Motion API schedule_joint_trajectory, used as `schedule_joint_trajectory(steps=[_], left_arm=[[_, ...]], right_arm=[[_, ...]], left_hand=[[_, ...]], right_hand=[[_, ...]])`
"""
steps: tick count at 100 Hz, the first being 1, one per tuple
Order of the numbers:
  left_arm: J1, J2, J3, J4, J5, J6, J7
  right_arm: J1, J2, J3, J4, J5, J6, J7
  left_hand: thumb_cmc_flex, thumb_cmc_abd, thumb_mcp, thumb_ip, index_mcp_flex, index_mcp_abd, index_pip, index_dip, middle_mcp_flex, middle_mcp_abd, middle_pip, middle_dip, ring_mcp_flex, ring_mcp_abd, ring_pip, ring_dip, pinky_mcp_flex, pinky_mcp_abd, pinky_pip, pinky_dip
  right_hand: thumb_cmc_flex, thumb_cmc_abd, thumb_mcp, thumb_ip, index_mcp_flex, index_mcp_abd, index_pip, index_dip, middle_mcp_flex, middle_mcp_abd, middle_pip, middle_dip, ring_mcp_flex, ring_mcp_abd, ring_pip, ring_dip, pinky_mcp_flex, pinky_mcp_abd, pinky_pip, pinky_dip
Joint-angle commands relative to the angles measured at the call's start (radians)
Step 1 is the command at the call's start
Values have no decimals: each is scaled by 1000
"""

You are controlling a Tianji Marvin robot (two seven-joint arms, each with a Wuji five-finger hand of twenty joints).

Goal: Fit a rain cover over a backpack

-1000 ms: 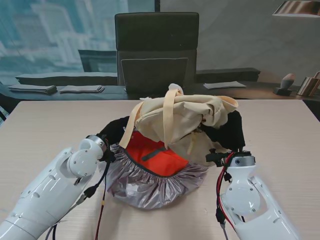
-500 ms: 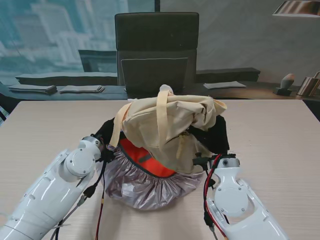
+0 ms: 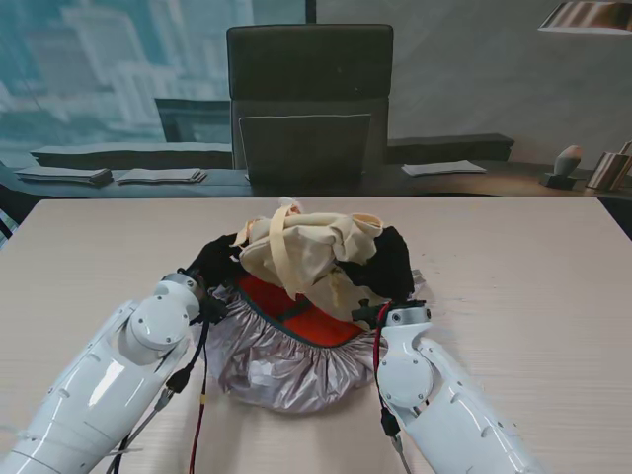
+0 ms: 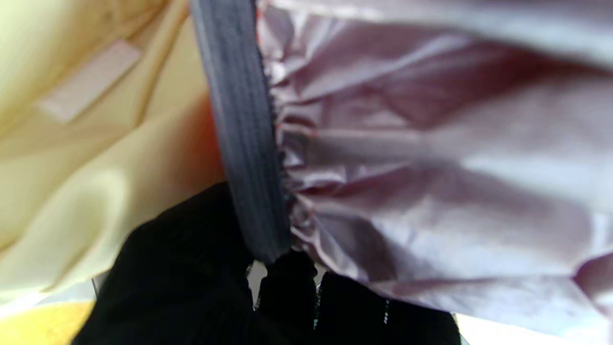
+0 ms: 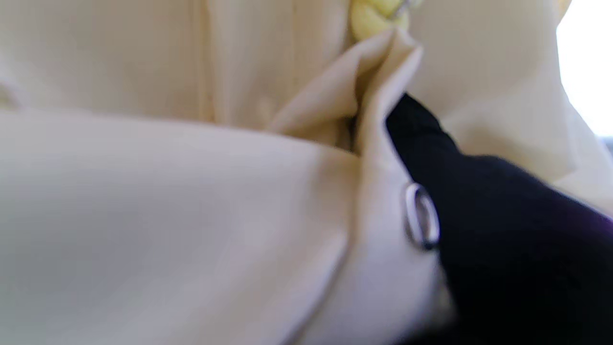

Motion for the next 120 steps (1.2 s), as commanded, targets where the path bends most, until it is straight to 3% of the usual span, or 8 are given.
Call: schedule_joint_trajectory(steps=[1, 20, 45, 60, 74, 88, 107, 120], left_arm=[[-6, -14, 2, 0, -1, 14, 3], [-11, -22, 4, 9, 0, 27, 33], [13, -12, -14, -44, -22, 18, -2], [46, 6, -31, -99, -12, 3, -50], [89, 30, -68, -157, 59, -3, -96], [114, 35, -98, -202, 22, 25, -128], [119, 25, -101, -242, -89, 29, -131], [125, 21, -99, -271, -146, 24, -136]], right_arm=[[24, 13, -14, 21, -37, -34, 24], [108, 68, -88, 148, -283, -91, -37], [200, 144, -204, 210, -455, 14, 21], [199, 140, -230, 185, -439, 137, 80], [225, 127, -277, 215, -456, 251, 16], [242, 124, -303, 227, -474, 308, -9], [257, 158, -332, 167, -529, 290, 116], [265, 152, -360, 146, -521, 373, 174]], left_hand=[[22, 17, -21, -31, 19, -7, 26, -1, 44, 6, -4, 17, 47, 6, 29, -7, 5, 31, 43, 2], [15, 17, -27, -30, 28, -9, 26, -12, 56, 18, -12, 12, 56, 11, 23, -13, 3, 33, 41, 1], [17, 1, -16, -26, 41, -15, 19, -24, 67, -8, -20, 4, 89, 1, 38, -20, 39, 23, 71, 10], [19, -4, -10, -25, 48, -22, 17, -27, 73, -25, -24, -6, 111, -5, 45, -32, 59, 11, 90, 14], [21, -17, 0, -23, 60, -31, 17, -23, 80, -32, -27, -15, 126, -9, 55, -44, 79, 2, 114, 17], [27, -24, 11, -22, 65, -18, 10, -24, 81, 9, -33, -19, 131, -1, 59, -50, 84, 10, 117, 14], [27, -22, 7, -22, 64, -4, -9, -37, 84, -11, -38, -20, 133, -4, 58, -55, 87, 3, 121, 10], [27, -22, 5, -22, 63, 2, -16, -46, 81, -11, -43, -24, 132, -8, 58, -57, 86, 1, 122, 8]], right_hand=[[118, 81, 147, 24, 45, -214, 112, 97, 6, -41, 138, 57, -35, -81, 3, -21, 12, -43, 10, -18], [123, 72, 158, 21, 42, -208, 123, 98, -12, -17, 173, 49, -45, -65, 40, -25, 6, -33, 31, -25], [106, 91, 153, 26, 40, -196, 124, 108, 27, 54, 219, 82, 151, 1, 117, 45, 309, 242, 107, 12], [129, 72, 158, 24, 67, -110, 154, 42, 135, 131, 231, 91, 356, 63, 180, 117, 494, 380, 195, 158], [163, 43, 183, 25, 110, -16, 179, -32, 240, 190, 221, 93, 371, 96, 314, 199, 644, 478, 221, 189], [190, -81, 196, 0, 154, 32, 200, -126, 333, 211, 212, 96, 371, 86, 419, 270, 724, 483, 279, 216], [178, -142, 194, -20, 164, 17, 215, -175, 337, 188, 240, 97, 374, 36, 433, 297, 735, 422, 314, 227], [182, -170, 201, -17, 168, 28, 221, -189, 339, 188, 256, 93, 375, 24, 442, 305, 742, 402, 345, 238]])
